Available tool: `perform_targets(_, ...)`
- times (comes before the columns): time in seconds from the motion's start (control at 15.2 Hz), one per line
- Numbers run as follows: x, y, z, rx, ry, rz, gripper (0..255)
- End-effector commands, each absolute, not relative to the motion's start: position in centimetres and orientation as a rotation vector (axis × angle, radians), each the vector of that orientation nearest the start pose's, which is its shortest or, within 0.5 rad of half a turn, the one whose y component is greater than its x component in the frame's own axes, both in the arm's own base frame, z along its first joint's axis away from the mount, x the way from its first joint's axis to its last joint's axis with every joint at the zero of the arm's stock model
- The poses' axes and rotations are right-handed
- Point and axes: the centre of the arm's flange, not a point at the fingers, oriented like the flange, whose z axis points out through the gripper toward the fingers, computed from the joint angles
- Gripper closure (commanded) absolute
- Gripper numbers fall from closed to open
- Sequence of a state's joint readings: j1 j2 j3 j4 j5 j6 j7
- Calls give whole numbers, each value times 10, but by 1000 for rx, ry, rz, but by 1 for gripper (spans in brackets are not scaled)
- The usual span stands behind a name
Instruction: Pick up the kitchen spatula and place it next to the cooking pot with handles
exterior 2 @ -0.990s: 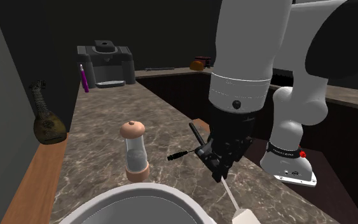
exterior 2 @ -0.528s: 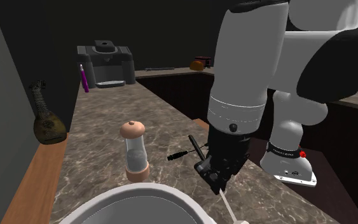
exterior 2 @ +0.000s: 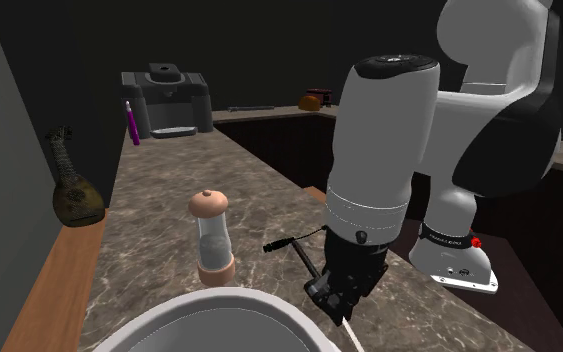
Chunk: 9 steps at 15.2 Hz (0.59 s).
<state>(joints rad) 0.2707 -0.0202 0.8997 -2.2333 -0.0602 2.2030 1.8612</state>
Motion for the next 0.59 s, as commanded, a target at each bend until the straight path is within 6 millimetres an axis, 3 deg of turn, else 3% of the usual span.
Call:
perform_targets(0.0, 204, 479, 363, -2993, 1016, -99, 255)
perform_targets(0.2, 204, 479, 351, -2993, 1016, -99, 255)
perform_targets(0.53, 204, 479, 351, -2993, 1016, -99, 255)
